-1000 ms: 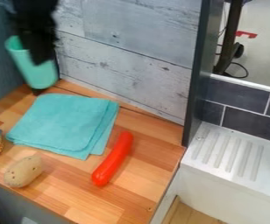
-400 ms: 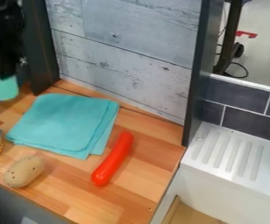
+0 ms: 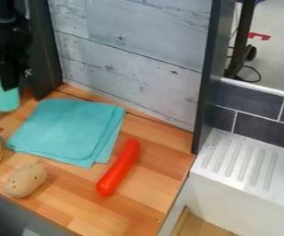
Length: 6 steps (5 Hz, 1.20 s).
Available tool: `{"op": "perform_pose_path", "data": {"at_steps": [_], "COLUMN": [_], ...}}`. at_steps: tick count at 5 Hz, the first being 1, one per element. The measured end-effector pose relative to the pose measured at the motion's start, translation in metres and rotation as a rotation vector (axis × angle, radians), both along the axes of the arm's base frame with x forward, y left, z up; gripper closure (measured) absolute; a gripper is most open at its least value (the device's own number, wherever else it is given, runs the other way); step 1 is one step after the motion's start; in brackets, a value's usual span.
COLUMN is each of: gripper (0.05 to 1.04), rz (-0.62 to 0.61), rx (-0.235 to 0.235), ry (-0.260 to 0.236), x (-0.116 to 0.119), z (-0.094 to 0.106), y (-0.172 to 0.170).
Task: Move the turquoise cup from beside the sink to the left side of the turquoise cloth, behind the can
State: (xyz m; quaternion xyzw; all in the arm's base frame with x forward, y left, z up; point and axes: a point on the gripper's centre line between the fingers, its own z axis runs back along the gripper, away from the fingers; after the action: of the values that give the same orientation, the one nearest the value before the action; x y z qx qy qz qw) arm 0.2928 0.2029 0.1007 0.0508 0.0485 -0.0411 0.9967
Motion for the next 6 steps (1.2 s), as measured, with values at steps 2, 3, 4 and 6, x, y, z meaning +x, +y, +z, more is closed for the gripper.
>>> {"op": "perform_pose_path", "data": {"at_steps": [2,3,4,6], "gripper": [0.993,0.993,0.993,0.993], "rz": [0.031,0.033,0.038,0.065], "rx": [0.009,0.002,0.001,-0.007], "ry": [0.047,0.060,0.062,0.006], "x": [0.010,0.011,0.013,0.001], "z": [-0.016,-0.026,-0.037,-0.043], "y": [0.012,0.013,0.014,0.014]}}
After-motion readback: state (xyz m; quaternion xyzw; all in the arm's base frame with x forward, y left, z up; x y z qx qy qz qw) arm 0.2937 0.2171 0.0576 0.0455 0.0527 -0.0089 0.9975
